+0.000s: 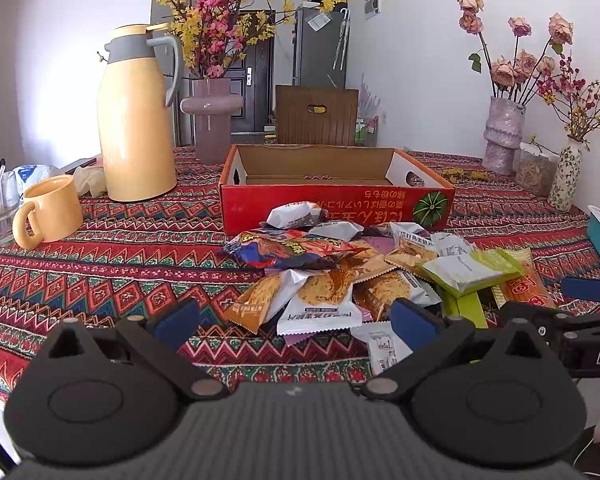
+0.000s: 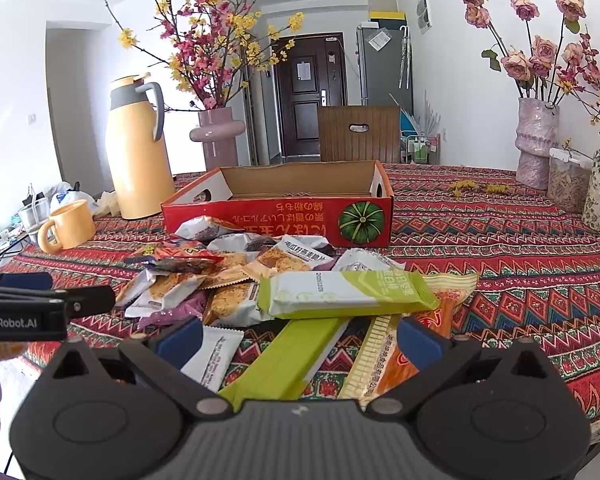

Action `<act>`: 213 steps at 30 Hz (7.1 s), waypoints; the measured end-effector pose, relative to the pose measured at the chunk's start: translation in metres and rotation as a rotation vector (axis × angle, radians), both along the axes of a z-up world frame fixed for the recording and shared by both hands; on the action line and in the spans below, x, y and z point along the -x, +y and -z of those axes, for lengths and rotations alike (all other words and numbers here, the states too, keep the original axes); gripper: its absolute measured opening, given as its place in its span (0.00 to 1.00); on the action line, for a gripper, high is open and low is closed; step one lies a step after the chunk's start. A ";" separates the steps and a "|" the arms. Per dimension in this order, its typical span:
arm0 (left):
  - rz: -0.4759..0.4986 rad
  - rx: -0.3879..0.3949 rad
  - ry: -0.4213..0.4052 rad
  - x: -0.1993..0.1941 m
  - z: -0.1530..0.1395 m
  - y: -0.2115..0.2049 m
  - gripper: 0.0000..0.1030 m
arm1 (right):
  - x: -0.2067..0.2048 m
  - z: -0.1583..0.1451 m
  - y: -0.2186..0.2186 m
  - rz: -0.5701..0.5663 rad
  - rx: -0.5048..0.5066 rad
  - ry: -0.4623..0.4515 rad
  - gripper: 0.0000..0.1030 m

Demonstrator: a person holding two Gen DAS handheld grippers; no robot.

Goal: Organize snacks

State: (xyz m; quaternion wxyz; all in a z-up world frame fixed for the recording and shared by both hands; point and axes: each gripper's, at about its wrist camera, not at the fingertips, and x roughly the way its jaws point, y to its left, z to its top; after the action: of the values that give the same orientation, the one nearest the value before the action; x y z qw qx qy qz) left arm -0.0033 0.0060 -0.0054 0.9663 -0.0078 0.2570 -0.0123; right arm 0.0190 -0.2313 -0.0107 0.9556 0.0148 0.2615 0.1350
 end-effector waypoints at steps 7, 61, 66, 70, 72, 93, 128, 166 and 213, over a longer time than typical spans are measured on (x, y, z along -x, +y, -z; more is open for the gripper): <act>0.001 0.001 -0.001 0.000 0.000 0.000 1.00 | 0.000 0.000 0.000 0.002 0.001 0.000 1.00; -0.001 0.009 0.005 0.001 0.003 0.000 1.00 | 0.000 0.000 -0.001 0.004 0.003 0.002 1.00; -0.003 0.015 0.012 -0.002 0.004 0.000 1.00 | 0.000 0.002 -0.005 0.015 0.009 0.000 1.00; -0.004 0.019 0.023 -0.007 0.006 0.000 1.00 | -0.003 0.001 -0.014 0.042 0.024 -0.003 1.00; -0.006 0.021 0.029 -0.010 0.007 0.000 1.00 | -0.006 0.002 -0.020 0.061 0.035 0.001 1.00; -0.048 0.029 0.081 -0.047 0.019 0.003 1.00 | -0.080 0.051 -0.036 0.173 0.112 0.169 0.78; -0.076 0.024 0.111 -0.055 0.023 0.003 1.00 | -0.078 0.028 -0.082 0.205 0.109 0.049 0.32; -0.013 -0.058 0.293 -0.068 0.044 -0.081 0.81 | -0.024 0.026 -0.088 0.026 -0.012 -0.041 0.32; 0.110 0.025 0.211 -0.049 0.022 -0.069 0.32 | -0.021 0.022 -0.063 -0.032 -0.006 -0.039 0.32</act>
State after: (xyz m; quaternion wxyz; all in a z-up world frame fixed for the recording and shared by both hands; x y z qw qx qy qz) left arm 0.0460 -0.0628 -0.0277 0.9315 -0.0067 0.3572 -0.0678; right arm 0.0403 -0.2943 -0.0324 0.9581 0.0110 0.2428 0.1516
